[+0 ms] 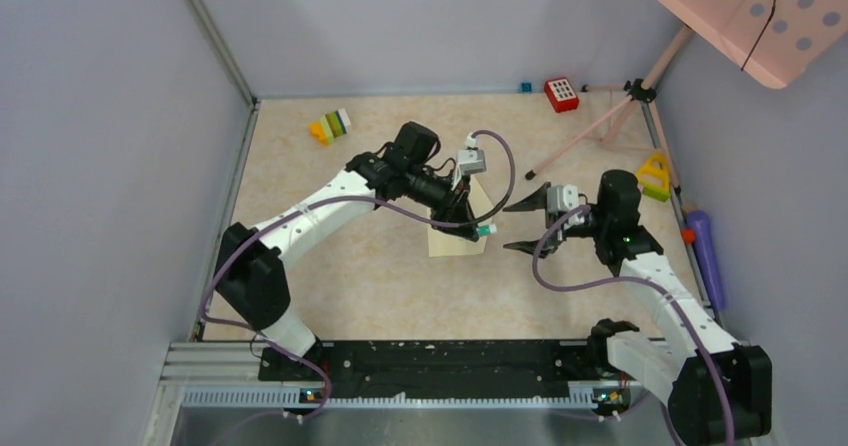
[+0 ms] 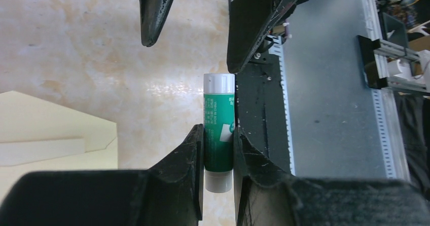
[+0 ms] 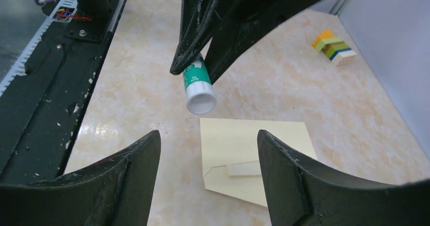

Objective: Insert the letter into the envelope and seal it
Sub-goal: Unscrew the solid glue.

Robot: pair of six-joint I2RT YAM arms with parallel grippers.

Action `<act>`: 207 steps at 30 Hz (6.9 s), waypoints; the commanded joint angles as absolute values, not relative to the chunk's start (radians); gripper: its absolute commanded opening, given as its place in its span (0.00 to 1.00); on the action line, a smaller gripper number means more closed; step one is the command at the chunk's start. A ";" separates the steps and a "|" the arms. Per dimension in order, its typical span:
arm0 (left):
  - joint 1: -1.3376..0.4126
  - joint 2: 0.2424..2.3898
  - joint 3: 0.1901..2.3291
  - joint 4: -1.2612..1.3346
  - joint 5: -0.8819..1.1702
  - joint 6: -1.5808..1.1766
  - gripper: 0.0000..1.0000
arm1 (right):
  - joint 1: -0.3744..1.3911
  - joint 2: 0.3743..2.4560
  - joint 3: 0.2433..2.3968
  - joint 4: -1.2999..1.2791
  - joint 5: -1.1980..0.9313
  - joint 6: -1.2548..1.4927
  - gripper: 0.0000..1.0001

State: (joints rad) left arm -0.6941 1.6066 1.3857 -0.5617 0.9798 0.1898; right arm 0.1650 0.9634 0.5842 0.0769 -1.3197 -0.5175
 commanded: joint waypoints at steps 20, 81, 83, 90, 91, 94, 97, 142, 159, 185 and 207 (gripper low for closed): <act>-0.693 1.695 1.395 -0.538 1.135 0.148 0.00 | 0.242 0.982 0.625 -0.049 -1.425 -0.848 0.44; -0.704 1.605 1.355 -0.523 1.005 0.208 0.00 | 0.207 0.967 0.541 0.176 -1.437 -0.741 0.67; -0.704 1.619 1.356 -0.520 1.026 0.198 0.00 | 0.208 0.961 0.538 0.176 -1.447 -0.753 0.67; -0.708 1.672 1.369 -0.521 1.077 0.178 0.00 | 0.224 0.990 0.587 0.006 -1.454 -0.890 0.63; -0.710 1.675 1.370 -0.524 1.080 0.178 0.00 | 0.227 0.991 0.586 0.003 -1.455 -0.896 0.63; -0.709 1.678 1.377 -0.530 1.086 0.178 0.00 | 0.238 1.000 0.582 0.003 -1.455 -0.903 0.60; -0.709 1.677 1.382 -0.536 1.090 0.180 0.00 | 0.245 1.013 0.584 0.003 -1.454 -0.908 0.57; -0.729 1.559 1.341 -0.463 0.629 0.227 0.00 | 0.259 1.444 0.991 -0.188 -1.337 -0.034 0.28; -0.731 1.627 1.375 -0.584 1.012 0.265 0.00 | 0.237 0.999 0.545 0.157 -1.390 -0.755 0.65; -0.752 1.673 1.412 -0.621 0.952 0.281 0.00 | 0.239 1.050 0.625 -0.142 -1.516 -0.969 0.35; -0.755 1.565 1.380 -0.536 0.659 0.287 0.00 | 0.243 1.372 0.907 0.018 -1.298 0.028 0.20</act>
